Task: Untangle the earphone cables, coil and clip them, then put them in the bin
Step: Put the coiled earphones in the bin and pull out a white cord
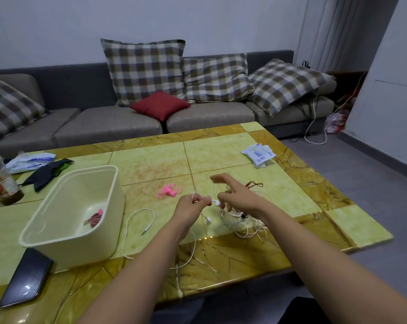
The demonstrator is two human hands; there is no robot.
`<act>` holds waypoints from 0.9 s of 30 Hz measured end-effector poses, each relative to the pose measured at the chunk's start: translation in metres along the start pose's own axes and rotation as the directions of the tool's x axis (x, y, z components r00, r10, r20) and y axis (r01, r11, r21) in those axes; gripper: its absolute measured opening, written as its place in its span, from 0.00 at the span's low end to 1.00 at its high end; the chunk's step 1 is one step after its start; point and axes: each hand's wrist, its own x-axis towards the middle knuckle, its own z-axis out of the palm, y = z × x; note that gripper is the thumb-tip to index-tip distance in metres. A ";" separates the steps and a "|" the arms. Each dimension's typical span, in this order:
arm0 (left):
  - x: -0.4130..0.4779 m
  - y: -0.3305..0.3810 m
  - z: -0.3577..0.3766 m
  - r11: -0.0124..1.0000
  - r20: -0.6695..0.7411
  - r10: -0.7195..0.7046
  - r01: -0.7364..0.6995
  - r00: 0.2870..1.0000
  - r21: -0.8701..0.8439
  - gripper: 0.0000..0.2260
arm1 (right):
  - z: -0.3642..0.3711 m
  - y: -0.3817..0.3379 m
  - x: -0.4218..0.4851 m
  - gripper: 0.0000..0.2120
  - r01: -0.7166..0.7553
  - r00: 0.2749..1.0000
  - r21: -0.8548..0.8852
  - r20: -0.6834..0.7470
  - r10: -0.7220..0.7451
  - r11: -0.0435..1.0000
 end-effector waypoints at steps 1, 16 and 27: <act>-0.001 0.001 -0.001 1.000 0.017 0.005 -0.005 1.000 0.014 0.10 | 0.004 -0.002 -0.002 0.26 -0.038 0.991 0.043 0.131 0.032 0.998; -0.030 -0.005 -0.043 0.999 0.079 -0.050 0.050 0.996 0.001 0.08 | 0.050 -0.001 -0.010 0.34 -0.074 0.995 -0.242 0.045 0.088 0.967; -0.037 -0.021 -0.061 0.990 0.012 -0.007 0.005 1.000 0.142 0.08 | 0.068 -0.004 -0.020 0.13 -0.005 0.999 0.170 0.046 -0.003 0.985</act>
